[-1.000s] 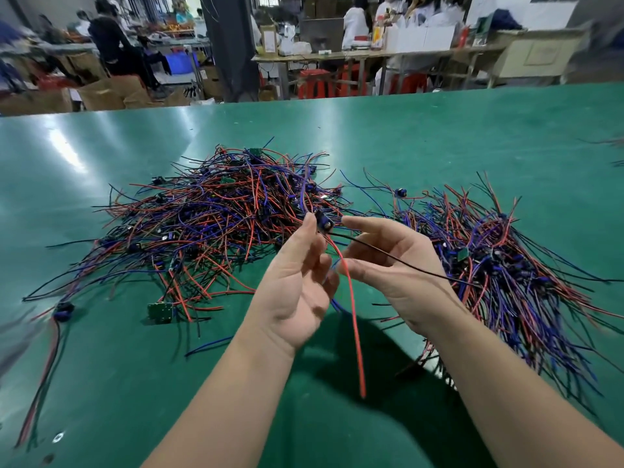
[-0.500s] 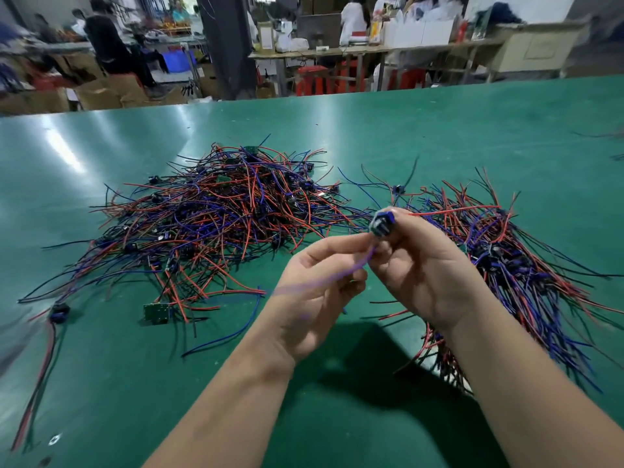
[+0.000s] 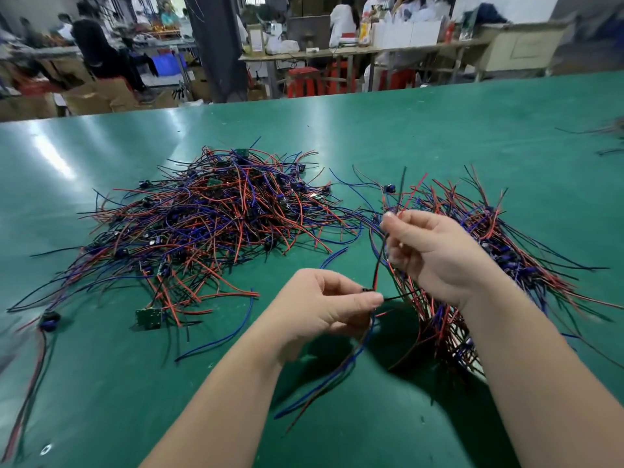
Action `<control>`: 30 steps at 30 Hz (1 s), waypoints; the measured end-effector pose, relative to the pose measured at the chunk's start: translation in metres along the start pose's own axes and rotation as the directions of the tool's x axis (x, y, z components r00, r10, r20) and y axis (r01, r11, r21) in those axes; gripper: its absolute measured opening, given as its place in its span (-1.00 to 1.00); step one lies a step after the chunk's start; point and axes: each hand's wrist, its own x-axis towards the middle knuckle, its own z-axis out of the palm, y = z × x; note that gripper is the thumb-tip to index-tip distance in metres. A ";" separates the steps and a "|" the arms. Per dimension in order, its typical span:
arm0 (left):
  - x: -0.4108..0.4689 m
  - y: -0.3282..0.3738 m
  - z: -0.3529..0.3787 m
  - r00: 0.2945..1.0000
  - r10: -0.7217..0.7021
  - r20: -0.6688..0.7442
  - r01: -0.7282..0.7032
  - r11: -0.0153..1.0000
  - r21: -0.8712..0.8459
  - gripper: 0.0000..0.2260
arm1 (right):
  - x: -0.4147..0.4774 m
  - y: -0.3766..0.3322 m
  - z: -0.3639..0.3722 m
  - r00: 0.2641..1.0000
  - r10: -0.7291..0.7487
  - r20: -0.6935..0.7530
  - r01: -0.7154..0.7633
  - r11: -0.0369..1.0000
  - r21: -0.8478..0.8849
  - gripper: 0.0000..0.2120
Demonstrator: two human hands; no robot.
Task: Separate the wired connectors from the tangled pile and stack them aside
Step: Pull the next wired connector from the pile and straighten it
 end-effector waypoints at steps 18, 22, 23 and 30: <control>0.004 0.011 -0.015 0.981 0.082 -0.178 -0.114 0.978 -0.172 -0.77 | 0.004 -0.005 -0.005 0.948 -0.161 -0.274 0.182 0.982 0.054 -0.91; 0.007 0.006 -0.013 0.962 0.111 -0.250 -0.168 0.961 -0.218 -0.76 | -0.009 0.016 0.023 0.955 -0.206 0.213 0.282 0.853 -0.439 -0.85; 0.007 0.005 -0.013 0.961 0.113 -0.252 -0.170 0.961 -0.216 -0.74 | -0.011 0.018 0.026 0.941 -0.240 0.237 0.332 0.785 -0.523 -0.84; 0.008 0.010 -0.015 0.968 0.036 -0.247 -0.090 0.973 -0.211 -0.44 | -0.009 0.009 0.017 0.838 -0.545 -0.023 0.388 0.627 -0.676 -0.84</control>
